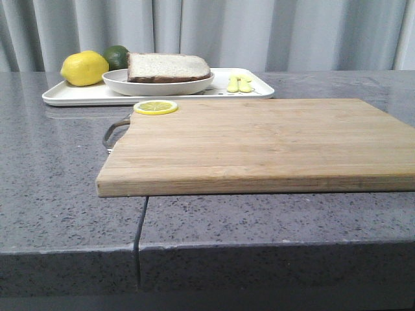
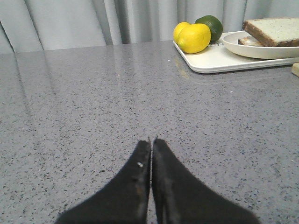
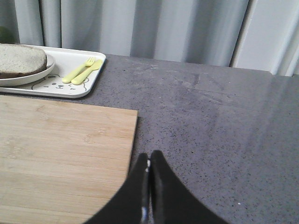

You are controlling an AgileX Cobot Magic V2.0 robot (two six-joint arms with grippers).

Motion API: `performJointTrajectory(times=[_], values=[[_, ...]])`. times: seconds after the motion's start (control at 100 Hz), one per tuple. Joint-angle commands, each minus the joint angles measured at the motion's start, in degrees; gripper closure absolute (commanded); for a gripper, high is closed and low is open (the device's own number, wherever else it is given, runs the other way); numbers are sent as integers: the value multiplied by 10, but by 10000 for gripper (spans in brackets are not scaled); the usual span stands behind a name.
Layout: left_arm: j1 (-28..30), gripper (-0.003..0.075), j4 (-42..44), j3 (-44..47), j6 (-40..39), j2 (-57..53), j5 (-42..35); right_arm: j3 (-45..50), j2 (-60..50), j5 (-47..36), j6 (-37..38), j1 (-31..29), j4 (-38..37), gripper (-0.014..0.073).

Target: Place bread and move sandwich to tray

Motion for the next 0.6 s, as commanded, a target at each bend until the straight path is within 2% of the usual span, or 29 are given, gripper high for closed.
performJointTrajectory(times=[0.0, 0.59], values=[[1, 739, 0, 8, -1, -19, -48, -15, 5, -45, 2, -3, -8, 660], [1, 739, 0, 8, -1, -19, -48, 9, -12, -46, 0, -3, -8, 660]])
